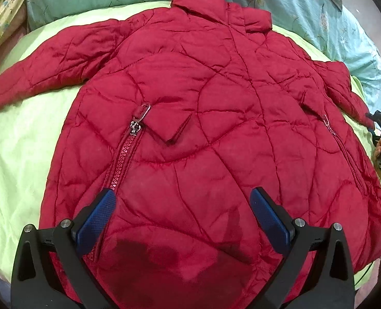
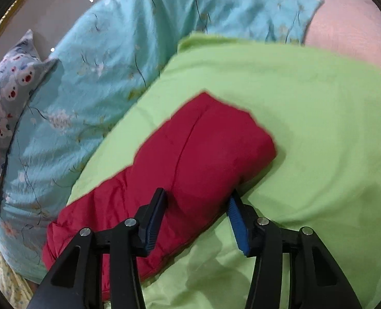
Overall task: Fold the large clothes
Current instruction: 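Grasp the jacket sleeve cuff with the right tool and lift it, then carry the held sleeve across the jacket body with the right tool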
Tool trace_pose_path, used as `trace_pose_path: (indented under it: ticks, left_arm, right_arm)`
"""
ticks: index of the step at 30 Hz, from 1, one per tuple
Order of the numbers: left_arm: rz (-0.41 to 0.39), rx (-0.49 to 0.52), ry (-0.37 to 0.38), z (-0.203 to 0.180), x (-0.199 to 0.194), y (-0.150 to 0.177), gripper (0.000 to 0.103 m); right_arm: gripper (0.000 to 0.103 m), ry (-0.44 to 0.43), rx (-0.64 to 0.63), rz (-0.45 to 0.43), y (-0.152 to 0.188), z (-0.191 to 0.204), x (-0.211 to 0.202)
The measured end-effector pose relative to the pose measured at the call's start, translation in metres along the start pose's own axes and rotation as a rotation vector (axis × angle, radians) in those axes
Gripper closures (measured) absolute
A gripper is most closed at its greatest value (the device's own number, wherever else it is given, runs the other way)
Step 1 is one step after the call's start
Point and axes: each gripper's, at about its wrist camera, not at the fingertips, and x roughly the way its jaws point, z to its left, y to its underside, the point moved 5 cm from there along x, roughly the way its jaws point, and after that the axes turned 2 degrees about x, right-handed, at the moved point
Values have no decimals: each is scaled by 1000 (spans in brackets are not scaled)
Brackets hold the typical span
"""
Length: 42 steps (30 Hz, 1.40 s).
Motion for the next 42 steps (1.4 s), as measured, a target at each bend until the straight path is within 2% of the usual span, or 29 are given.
trace_pose_path:
  ticks: [2,3,4,5,8,10,15,21,29,34,38,42]
  left_arm:
    - [5,3,2,0,0,1,0]
    - [7,6,1,0,0,0,0]
    - [3,8,-2,1,-1,0,0]
    - [-3,5,-5,3,-1,-2,0]
    - [-8,-15,3,8,-1,-5,0]
    - [4,-21,11,10,0,-5,0]
    - [19,-13,30,9,3,-4,0]
    - [33,-42,90,17,1,-7,0]
    - [-20,-123,177,39,-14,-29,0]
    - [-21,-178,241,56,-16,-36,0]
    - [-30,-215,258,70,-16,-40,0]
    - [-49,-251,303,84,-19,-50,0]
  right_arm:
    - [53,-1,-11,-21,3,2,2]
    - [59,5,-24,-31,3,3,2]
    - [74,3,-32,-35,3,5,1]
    - [84,-17,-38,-34,3,8,0]
    - [90,-45,-105,-72,5,29,-13]
    - [93,-95,-172,-89,9,53,-26]
    - [93,-180,-360,-91,34,119,-53]
    - [94,-322,-500,-30,84,193,-69]
    - [95,-463,-677,138,187,285,-67]
    - [95,-497,-741,263,253,327,-48]
    - [95,-500,-817,343,306,354,-31]
    - [95,-500,-869,411,351,369,-11]
